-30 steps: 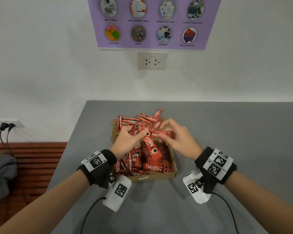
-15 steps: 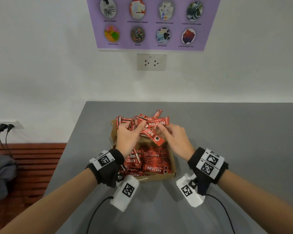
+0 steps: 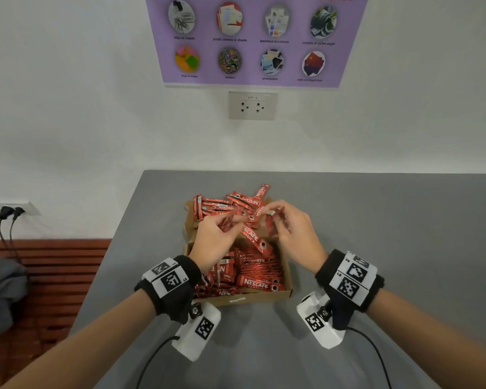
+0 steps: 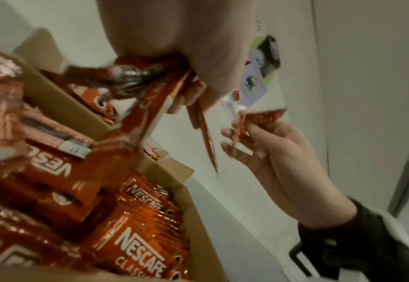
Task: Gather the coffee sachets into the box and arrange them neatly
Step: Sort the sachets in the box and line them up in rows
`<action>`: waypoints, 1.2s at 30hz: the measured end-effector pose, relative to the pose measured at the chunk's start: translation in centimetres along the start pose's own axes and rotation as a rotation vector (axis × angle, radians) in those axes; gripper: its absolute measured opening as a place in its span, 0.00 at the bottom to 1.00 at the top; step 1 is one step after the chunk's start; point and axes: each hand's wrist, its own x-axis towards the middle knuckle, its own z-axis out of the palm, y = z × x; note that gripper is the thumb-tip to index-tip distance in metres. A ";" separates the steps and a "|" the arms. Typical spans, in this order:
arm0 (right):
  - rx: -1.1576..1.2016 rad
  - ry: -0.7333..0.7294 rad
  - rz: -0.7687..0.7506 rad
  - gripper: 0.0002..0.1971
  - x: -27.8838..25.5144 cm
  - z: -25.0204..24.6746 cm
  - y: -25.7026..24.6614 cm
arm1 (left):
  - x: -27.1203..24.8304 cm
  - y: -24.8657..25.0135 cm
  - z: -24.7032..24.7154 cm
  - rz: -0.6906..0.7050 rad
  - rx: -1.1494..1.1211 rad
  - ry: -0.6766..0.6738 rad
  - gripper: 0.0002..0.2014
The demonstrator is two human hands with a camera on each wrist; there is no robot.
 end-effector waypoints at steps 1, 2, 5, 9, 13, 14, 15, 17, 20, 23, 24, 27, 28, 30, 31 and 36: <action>-0.011 -0.057 0.006 0.10 0.0 -0.1 -0.1 | 0.1 0.0 -0.2 -0.008 -0.012 0.043 0.15; -0.031 -0.113 0.014 0.10 0.0 -0.1 -0.2 | 0.2 -0.1 -0.3 -0.008 -0.023 0.059 0.22; -0.062 -0.188 0.053 0.09 -0.1 0.2 0.0 | -0.1 1.0 -0.5 0.010 -0.111 -0.019 0.30; -0.089 -0.105 0.041 0.03 0.1 0.4 0.5 | -0.1 1.2 -0.5 0.068 -0.044 -0.029 0.12; -0.152 -0.099 -0.023 0.05 0.0 0.6 0.7 | 0.0 1.0 -0.2 0.012 -0.021 -0.029 0.06; -0.169 -0.106 -0.042 0.05 -0.2 0.6 0.9 | 0.0 1.2 0.0 0.002 -0.028 -0.031 0.06; -0.182 -0.112 -0.050 0.05 -0.2 0.7 1.0 | 0.0 1.3 0.1 0.004 -0.033 -0.031 0.05; -0.206 -0.135 -0.039 0.08 -0.4 0.7 1.3 | -0.1 1.7 0.2 0.030 -0.056 -0.027 0.04; -0.311 -0.205 -0.056 0.14 -0.3 0.3 1.7 | 0.3 1.5 0.0 0.035 -0.121 0.002 0.06; -0.171 -0.359 -0.059 0.10 -0.4 -0.4 1.5 | 0.6 1.0 -0.3 -0.004 -0.171 0.026 0.14; -0.137 -0.397 -0.057 0.10 -0.4 -0.5 1.3 | 0.5 1.0 -0.4 -0.025 -0.191 0.023 0.15; -0.142 -0.403 -0.058 0.12 -0.5 -0.8 1.0 | 0.5 1.1 -0.3 -0.087 -0.193 -0.004 0.08; -0.143 -0.387 -0.046 0.11 -0.4 -0.8 1.0 | 0.5 0.9 -0.3 -0.104 -0.176 -0.008 0.05; -0.153 -0.344 -0.032 0.09 -0.4 -0.8 1.2 | 0.3 0.8 -0.4 -0.102 -0.164 -0.044 0.09; -0.153 -0.323 -0.031 0.10 -0.4 -0.8 1.2 | 0.1 0.9 -0.5 -0.100 -0.166 -0.071 0.09; -0.118 -0.321 -0.030 0.12 -0.8 -0.4 0.9 | -0.1 1.2 -0.7 -0.096 -0.230 -0.087 0.03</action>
